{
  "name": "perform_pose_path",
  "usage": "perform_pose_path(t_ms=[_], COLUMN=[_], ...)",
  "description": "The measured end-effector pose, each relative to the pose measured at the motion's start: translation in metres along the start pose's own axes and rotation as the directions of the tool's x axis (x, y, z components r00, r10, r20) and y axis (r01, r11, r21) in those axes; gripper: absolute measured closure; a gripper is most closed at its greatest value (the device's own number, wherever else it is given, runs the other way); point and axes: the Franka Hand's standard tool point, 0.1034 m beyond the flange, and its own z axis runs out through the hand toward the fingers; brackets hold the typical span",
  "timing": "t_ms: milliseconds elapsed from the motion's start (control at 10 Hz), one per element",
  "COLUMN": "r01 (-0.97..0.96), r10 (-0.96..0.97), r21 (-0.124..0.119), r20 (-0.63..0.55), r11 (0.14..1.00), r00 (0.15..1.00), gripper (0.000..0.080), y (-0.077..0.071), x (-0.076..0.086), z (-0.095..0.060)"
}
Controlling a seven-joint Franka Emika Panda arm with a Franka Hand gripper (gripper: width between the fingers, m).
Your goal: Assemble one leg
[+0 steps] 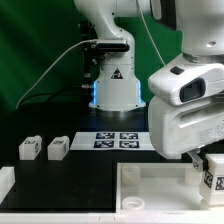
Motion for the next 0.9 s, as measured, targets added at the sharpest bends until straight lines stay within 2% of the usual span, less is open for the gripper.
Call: perform_pose_path(t_ms=[200,600,700,900], r01=[-0.016,-0.017,-0.009,-0.016], r10=[0.016,0.016,0.008,0.015], r21=[-0.004,-0.027,-0.023,-0.016], r20=[0.005,-0.042,-0.039,-0.037], r11=[1.000,0.999,1.000,1.000], r00=[1.000,0.999,0.999,0.999], gripper=[0.0151,0.0151,0.0151,0.0151], y=[0.002,0.026,0.032,0.032], x=[0.001,0.007,0.005,0.005], z=[-0.001,-0.002,0.001,0.002])
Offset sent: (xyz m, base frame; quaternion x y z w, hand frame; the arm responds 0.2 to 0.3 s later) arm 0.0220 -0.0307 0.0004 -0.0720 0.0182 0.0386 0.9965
